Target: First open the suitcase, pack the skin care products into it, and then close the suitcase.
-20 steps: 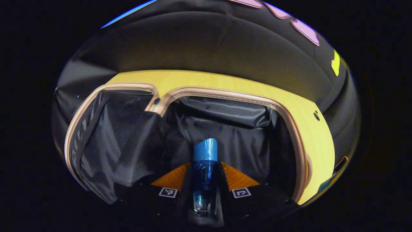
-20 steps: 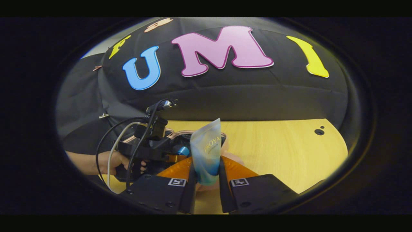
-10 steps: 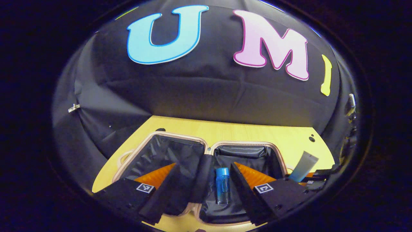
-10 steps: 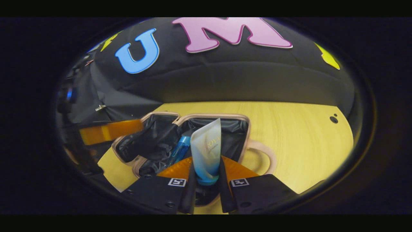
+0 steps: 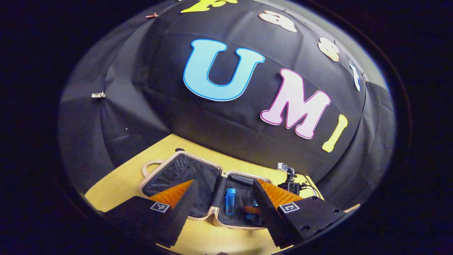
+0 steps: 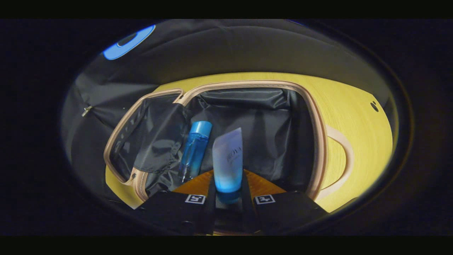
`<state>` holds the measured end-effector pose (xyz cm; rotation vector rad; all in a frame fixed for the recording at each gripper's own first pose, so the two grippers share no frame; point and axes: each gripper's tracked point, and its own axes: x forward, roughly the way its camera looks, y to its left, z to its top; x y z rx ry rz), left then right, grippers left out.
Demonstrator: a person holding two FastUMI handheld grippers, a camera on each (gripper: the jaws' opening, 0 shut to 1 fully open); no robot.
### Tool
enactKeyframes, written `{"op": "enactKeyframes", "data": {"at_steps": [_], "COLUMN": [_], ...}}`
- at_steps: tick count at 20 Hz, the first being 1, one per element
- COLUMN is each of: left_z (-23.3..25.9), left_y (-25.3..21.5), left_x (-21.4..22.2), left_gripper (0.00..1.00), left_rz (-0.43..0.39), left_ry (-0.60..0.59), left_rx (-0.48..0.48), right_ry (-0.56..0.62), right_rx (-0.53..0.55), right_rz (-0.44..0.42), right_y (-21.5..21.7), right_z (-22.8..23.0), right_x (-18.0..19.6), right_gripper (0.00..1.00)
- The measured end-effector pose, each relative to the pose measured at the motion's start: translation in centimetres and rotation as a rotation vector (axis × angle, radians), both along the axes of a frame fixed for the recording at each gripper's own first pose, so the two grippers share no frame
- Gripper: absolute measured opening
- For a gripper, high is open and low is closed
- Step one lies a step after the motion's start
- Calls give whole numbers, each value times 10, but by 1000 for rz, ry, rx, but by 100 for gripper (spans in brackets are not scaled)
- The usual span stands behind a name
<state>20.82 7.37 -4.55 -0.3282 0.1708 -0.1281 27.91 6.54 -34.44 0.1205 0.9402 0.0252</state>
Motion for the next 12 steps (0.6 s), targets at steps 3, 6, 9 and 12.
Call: {"op": "enactKeyframes", "data": {"at_steps": [3,6,9,12], "left_z": [-19,-41,-61,-89], "left_y": [40,95,149,199], "left_x": [-3,6,31,74], "left_gripper": [96,96,96,96], "left_rz": [62,170,231,281], "left_ry": [25,94,140,175], "left_rx": [48,95,108,79], "right_ry": [9,-27,-139,-333], "right_rx": [-15,-39,-101,-178], "right_rz": [-48,-31,42,103], "right_y": [-3,-2,0,-3], "right_z": [-4,9,37,90], "right_x": [6,2,-5,-13], "right_gripper": [41,60,85,94]}}
